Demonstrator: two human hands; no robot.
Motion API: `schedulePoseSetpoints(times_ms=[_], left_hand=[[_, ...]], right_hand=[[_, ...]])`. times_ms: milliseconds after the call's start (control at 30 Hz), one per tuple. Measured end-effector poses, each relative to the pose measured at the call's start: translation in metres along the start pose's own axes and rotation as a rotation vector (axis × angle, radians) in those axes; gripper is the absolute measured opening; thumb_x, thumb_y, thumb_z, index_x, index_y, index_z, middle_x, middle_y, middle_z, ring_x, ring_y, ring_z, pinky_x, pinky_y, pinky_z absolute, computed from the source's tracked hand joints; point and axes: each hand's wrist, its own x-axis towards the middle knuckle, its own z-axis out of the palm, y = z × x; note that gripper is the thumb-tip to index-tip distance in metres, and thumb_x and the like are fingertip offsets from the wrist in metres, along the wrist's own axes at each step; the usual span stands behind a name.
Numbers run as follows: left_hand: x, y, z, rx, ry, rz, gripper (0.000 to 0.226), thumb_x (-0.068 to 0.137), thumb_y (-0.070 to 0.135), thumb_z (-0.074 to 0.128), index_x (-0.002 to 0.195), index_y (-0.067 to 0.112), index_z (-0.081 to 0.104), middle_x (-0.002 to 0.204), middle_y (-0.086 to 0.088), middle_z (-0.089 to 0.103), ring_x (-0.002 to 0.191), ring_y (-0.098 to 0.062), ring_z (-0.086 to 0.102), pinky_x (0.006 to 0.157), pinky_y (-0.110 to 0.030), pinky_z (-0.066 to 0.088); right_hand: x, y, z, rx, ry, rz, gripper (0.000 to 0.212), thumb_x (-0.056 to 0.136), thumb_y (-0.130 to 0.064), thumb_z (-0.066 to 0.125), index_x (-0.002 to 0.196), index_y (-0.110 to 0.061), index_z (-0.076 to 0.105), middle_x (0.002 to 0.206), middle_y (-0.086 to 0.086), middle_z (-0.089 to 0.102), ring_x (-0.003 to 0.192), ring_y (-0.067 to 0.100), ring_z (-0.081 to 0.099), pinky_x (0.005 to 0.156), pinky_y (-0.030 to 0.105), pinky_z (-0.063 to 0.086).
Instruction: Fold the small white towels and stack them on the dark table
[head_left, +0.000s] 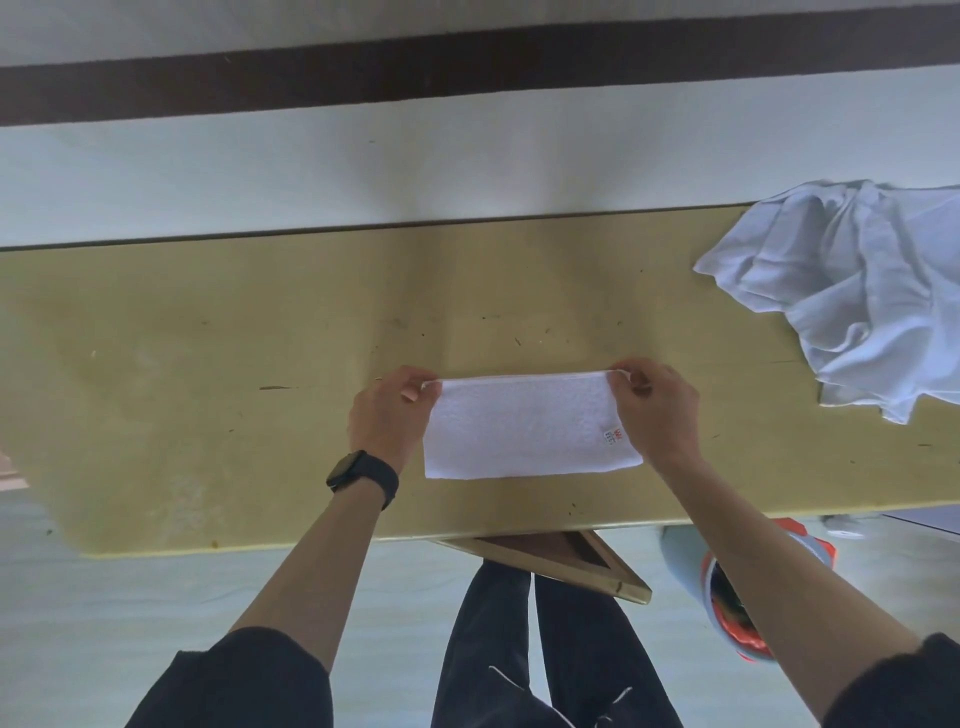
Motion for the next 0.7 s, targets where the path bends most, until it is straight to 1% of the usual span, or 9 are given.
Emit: schedulePoseSetpoints(times_ms=[67, 133, 233, 300, 367, 500, 567, 633, 700], left_hand=[[0.001, 0.001, 0.001, 0.064, -0.001, 0.007, 0.009, 0.091, 0.039, 0.059, 0.096, 0.039, 0.068, 0.084, 0.016, 0.064, 0.083, -0.009, 0.06, 0.063, -0.023, 0.042], [0.003, 0.003, 0.002, 0.134, -0.015, 0.01, 0.011, 0.092, 0.041, 0.057, 0.098, 0.038, 0.066, 0.091, 0.014, 0.062, 0.083, -0.013, 0.06, 0.067, -0.026, 0.045], [0.005, 0.006, 0.0, 0.235, -0.034, 0.041, 0.013, 0.092, 0.042, 0.055, 0.1, 0.037, 0.064, 0.096, 0.013, 0.06, 0.082, -0.016, 0.061, 0.069, -0.027, 0.045], [0.005, 0.007, -0.002, 0.286, -0.053, 0.066, 0.012, 0.092, 0.041, 0.055, 0.099, 0.035, 0.063, 0.097, 0.013, 0.058, 0.08, -0.015, 0.061, 0.066, -0.026, 0.043], [0.004, 0.006, -0.004, 0.326, -0.076, 0.081, 0.009, 0.091, 0.04, 0.055, 0.094, 0.034, 0.062, 0.097, 0.012, 0.058, 0.079, -0.016, 0.062, 0.065, -0.026, 0.044], [-0.005, 0.004, -0.009, 0.388, -0.179, 0.025, 0.008, 0.087, 0.038, 0.055, 0.088, 0.034, 0.061, 0.096, 0.013, 0.058, 0.082, -0.017, 0.062, 0.071, -0.028, 0.05], [-0.015, 0.002, -0.012, 0.43, -0.227, 0.003, 0.01, 0.084, 0.036, 0.053, 0.084, 0.034, 0.062, 0.092, 0.014, 0.058, 0.08, -0.016, 0.061, 0.076, -0.031, 0.052], [-0.028, -0.001, -0.013, 0.457, -0.251, -0.016, 0.014, 0.081, 0.034, 0.051, 0.079, 0.032, 0.065, 0.086, 0.014, 0.059, 0.075, -0.015, 0.06, 0.079, -0.033, 0.051], [-0.04, -0.004, -0.01, 0.445, -0.269, -0.041, 0.018, 0.08, 0.036, 0.052, 0.079, 0.028, 0.068, 0.083, 0.011, 0.063, 0.074, -0.015, 0.061, 0.078, -0.034, 0.052]], right_hand=[[-0.001, 0.0, 0.002, -0.029, 0.017, -0.011, 0.011, 0.092, -0.023, 0.06, 0.091, -0.031, 0.069, 0.089, -0.004, 0.06, 0.079, 0.008, 0.059, 0.073, 0.014, 0.041], [-0.002, 0.0, 0.004, -0.047, 0.043, -0.015, 0.009, 0.091, -0.023, 0.061, 0.095, -0.028, 0.067, 0.096, -0.003, 0.057, 0.081, 0.012, 0.058, 0.08, 0.025, 0.045], [-0.004, 0.002, 0.009, -0.162, 0.12, -0.07, 0.018, 0.092, -0.023, 0.063, 0.109, -0.021, 0.06, 0.11, -0.001, 0.048, 0.094, 0.017, 0.051, 0.081, 0.032, 0.043], [-0.005, 0.004, 0.014, -0.328, 0.201, -0.154, 0.012, 0.094, -0.024, 0.062, 0.102, -0.016, 0.059, 0.104, 0.005, 0.052, 0.093, 0.025, 0.048, 0.074, 0.036, 0.044], [-0.002, 0.002, 0.019, -0.42, 0.211, -0.199, 0.011, 0.096, -0.021, 0.057, 0.092, -0.012, 0.06, 0.09, 0.008, 0.059, 0.083, 0.031, 0.051, 0.065, 0.038, 0.045], [0.014, -0.021, 0.027, -0.471, 0.123, -0.236, 0.016, 0.099, -0.015, 0.048, 0.098, -0.008, 0.062, 0.091, 0.01, 0.063, 0.082, 0.031, 0.053, 0.067, 0.037, 0.041], [0.024, -0.039, 0.034, -0.49, 0.067, -0.308, 0.018, 0.097, -0.012, 0.047, 0.106, -0.009, 0.063, 0.098, 0.009, 0.065, 0.09, 0.032, 0.054, 0.074, 0.038, 0.038], [0.032, -0.06, 0.043, -0.517, -0.001, -0.395, 0.03, 0.096, -0.012, 0.047, 0.123, -0.015, 0.061, 0.116, 0.004, 0.066, 0.11, 0.03, 0.052, 0.086, 0.04, 0.037], [0.036, -0.083, 0.053, -0.556, -0.099, -0.475, 0.043, 0.094, -0.012, 0.045, 0.136, -0.019, 0.052, 0.135, -0.003, 0.059, 0.132, 0.024, 0.04, 0.103, 0.041, 0.029]])
